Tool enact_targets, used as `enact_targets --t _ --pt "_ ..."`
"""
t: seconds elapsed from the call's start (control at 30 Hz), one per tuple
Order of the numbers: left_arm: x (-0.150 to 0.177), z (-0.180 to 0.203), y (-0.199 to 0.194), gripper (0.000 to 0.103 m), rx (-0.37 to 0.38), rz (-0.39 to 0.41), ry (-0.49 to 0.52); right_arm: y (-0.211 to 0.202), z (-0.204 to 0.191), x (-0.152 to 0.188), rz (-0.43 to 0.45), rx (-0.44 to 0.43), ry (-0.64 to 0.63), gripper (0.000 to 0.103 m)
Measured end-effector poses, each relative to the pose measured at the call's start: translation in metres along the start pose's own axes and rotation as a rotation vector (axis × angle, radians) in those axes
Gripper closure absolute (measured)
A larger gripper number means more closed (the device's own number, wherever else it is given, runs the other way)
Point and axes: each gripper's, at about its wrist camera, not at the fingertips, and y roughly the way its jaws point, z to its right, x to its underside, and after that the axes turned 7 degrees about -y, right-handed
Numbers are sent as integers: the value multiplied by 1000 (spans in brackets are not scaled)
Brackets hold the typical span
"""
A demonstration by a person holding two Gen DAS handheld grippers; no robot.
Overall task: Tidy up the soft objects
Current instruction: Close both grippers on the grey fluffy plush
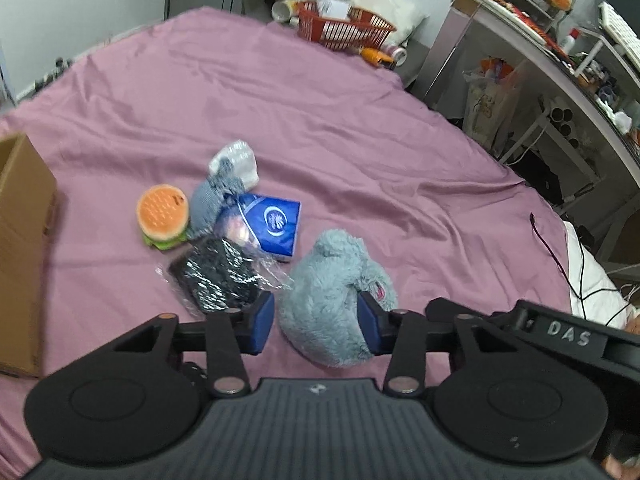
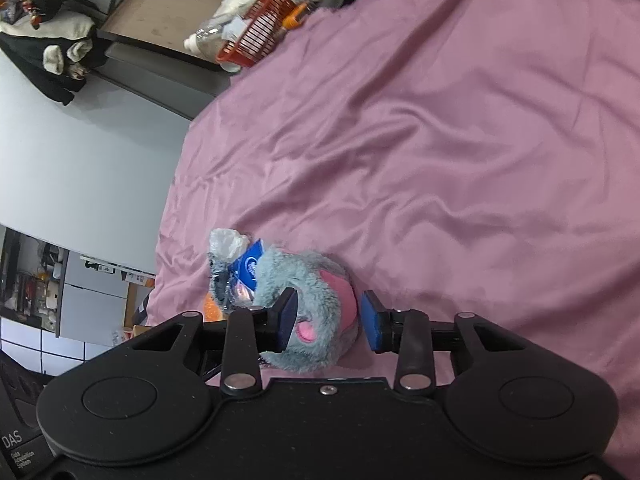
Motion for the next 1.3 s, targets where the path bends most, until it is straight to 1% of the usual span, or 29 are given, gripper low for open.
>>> enact_targets --t 0.17,0.23,0.33,0.4,0.53,0.63,0.9,1.3 --pt "-1 -1 20 66 6 -29 -28 17 1 0 -38 -11 -1 71" --pt "-2 -2 27 67 3 -36 -42 24 0 1 -53 -14 -4 75" --pt "-2 -5 39 73 -2 -51 -59 31 2 0 -60 -24 5 78" --pt "-3 -6 44 74 -2 -52 -71 34 3 0 -68 -36 10 84" --pt "-4 -10 47 77 11 -42 -96 33 2 0 -57 -46 2 88" --pt "-4 -9 46 79 15 -34 -96 26 2 1 -42 -58 11 89" --pt "-5 -9 26 81 50 -9 -101 -1 -13 4 18 -97 -5 90" --pt "-3 -9 -41 82 112 80 -106 -43 -52 20 86 -141 -63 90"
